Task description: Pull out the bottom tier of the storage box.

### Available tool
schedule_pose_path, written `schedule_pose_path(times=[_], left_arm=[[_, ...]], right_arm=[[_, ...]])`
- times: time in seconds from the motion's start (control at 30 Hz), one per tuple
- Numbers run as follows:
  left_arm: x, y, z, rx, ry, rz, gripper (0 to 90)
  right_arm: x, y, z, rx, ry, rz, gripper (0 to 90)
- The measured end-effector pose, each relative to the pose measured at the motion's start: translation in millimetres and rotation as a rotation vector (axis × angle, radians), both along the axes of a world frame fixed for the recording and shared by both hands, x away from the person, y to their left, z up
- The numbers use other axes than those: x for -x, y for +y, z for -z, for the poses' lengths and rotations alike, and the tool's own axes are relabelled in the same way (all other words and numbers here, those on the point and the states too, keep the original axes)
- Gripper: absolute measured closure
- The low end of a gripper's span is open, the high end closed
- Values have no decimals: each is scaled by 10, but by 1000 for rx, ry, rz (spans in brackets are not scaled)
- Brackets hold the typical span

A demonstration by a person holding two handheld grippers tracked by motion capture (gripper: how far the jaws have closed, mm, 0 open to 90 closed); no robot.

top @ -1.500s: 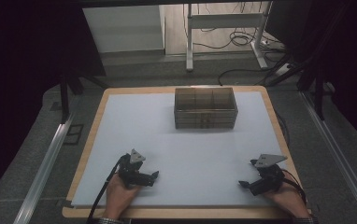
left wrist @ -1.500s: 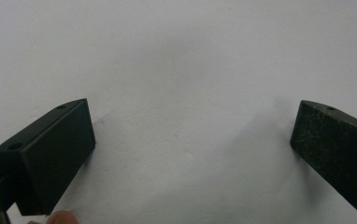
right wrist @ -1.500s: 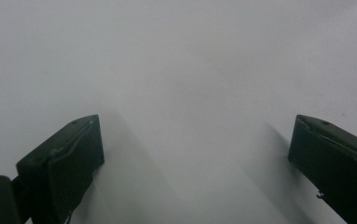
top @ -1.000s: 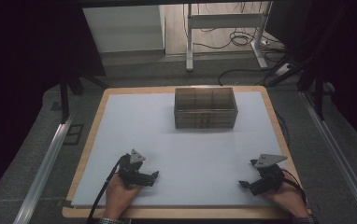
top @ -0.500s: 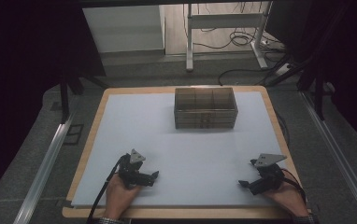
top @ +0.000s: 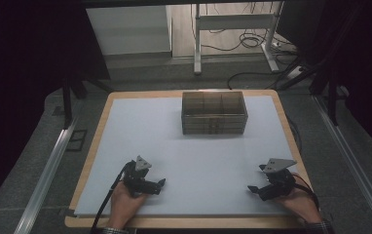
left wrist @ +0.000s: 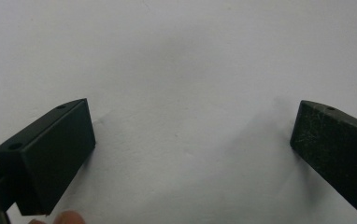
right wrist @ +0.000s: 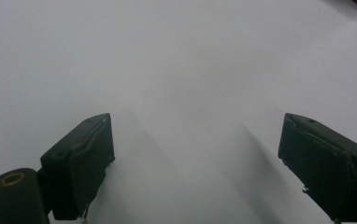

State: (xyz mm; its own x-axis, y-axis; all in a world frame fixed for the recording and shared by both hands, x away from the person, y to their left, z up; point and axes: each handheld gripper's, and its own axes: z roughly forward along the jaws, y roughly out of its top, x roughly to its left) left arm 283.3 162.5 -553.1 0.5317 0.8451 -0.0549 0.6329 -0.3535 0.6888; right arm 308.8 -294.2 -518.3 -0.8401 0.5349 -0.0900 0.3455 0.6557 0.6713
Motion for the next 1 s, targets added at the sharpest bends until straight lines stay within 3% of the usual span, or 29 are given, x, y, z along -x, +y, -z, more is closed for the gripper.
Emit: schedule_pose_path(times=[0.53,1.0], left_arm=[[-1,0,0,0,0,1,0],[-2,2,0,2,1,0,0]], right_arm=[[-85,99,-105,28,-35,-19,147],[-184,248,-147,87,-92,-29,148]])
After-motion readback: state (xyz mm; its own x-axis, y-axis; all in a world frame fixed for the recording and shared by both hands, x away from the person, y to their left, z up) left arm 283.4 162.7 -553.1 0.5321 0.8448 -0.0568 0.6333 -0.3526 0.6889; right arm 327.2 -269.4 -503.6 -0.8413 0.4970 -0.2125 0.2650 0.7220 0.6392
